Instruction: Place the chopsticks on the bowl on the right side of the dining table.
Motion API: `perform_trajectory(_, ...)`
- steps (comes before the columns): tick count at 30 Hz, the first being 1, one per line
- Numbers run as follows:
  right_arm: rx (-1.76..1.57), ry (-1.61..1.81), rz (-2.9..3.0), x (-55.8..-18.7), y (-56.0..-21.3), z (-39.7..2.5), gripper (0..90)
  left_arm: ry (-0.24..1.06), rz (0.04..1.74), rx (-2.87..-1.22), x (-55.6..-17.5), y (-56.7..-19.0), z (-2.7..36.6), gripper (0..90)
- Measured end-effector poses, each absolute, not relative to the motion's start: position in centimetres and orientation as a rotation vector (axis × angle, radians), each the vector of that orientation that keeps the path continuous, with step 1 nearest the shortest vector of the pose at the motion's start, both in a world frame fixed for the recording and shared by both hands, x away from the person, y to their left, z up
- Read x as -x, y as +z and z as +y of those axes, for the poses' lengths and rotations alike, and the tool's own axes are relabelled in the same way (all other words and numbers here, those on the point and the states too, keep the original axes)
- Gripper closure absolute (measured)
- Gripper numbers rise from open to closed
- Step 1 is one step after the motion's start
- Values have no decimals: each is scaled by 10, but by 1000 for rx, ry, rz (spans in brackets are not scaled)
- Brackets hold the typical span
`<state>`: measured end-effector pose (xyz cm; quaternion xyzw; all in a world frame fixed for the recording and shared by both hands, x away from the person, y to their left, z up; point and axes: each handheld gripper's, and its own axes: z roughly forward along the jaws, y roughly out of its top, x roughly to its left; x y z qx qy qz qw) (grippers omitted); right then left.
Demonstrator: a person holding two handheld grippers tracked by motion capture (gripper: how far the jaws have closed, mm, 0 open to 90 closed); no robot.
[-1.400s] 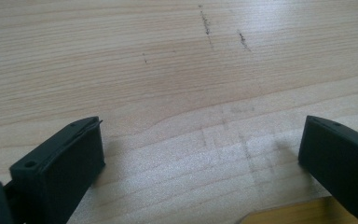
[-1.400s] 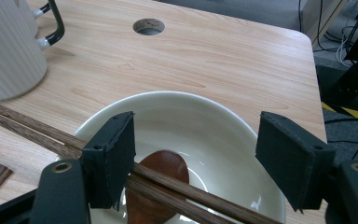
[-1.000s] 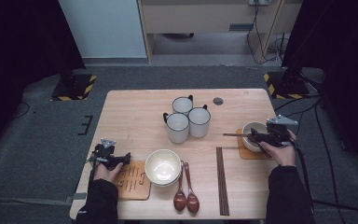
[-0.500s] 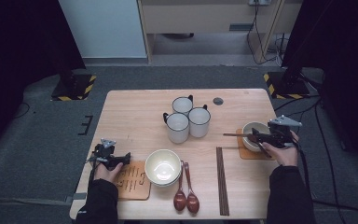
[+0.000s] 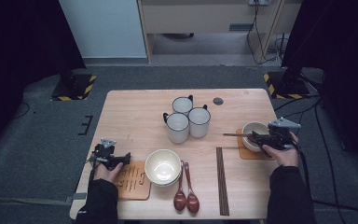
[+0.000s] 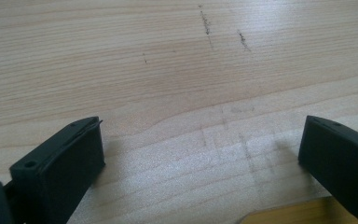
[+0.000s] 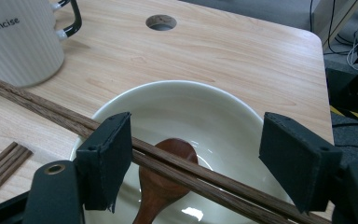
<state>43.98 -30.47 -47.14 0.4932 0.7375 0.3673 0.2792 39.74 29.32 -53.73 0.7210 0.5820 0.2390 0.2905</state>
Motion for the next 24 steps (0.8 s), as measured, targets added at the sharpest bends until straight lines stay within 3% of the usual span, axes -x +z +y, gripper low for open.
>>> perform_trajectory(24,-1304,983,1984,-440,-472,-307,258,638,1552,-1923,-397,-537,293,0)
